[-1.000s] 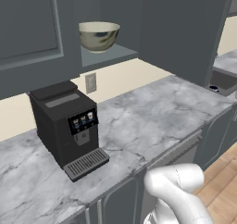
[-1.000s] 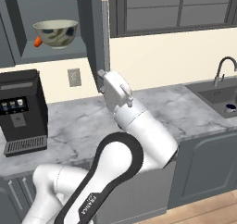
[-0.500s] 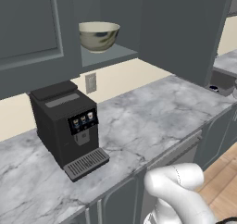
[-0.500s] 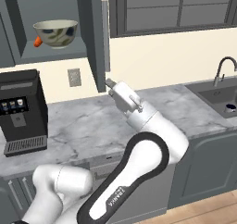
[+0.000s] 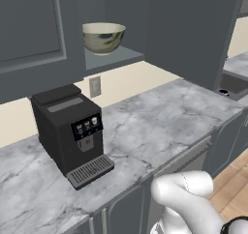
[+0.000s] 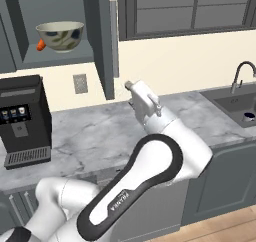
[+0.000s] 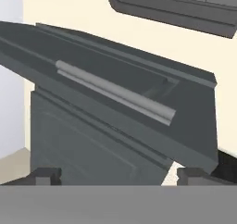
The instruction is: Pick the mug and place it in the sink. Pick the bowl and place it in the open cabinet and then close the cabinet.
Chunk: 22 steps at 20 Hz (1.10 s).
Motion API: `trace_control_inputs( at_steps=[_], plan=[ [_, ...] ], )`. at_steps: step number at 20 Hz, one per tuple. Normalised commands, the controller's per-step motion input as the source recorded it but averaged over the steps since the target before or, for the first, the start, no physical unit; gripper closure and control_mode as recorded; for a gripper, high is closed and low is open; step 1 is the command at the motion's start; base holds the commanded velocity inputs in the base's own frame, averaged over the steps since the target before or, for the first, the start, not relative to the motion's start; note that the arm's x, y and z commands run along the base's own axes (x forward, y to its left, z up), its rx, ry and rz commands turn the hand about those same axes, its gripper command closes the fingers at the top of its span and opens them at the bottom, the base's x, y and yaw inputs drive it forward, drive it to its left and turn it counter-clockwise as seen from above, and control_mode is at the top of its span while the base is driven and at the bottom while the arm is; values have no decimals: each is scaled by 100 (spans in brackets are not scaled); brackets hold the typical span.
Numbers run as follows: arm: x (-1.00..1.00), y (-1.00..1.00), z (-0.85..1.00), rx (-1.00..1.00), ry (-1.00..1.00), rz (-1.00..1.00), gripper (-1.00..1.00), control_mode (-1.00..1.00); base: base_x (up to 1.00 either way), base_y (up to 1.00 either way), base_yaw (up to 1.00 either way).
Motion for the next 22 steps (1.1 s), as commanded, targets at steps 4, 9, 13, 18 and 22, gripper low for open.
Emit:
trace_control_inputs(
  at_steps=[4,9,13,18,22],
  plan=[
    [16,0,-11,0,39,-9,-100,-100,0,0,0],
    [27,0,-11,0,24,-8,-100,-100,0,0,0],
    [48,0,-6,0,2,-8,-100,-100,0,0,0],
    [51,1,-9,0,0,-4,-100,-100,0,0,0],
    [42,0,-2,0,2,-6,-100,-100,0,0,0]
  ],
)
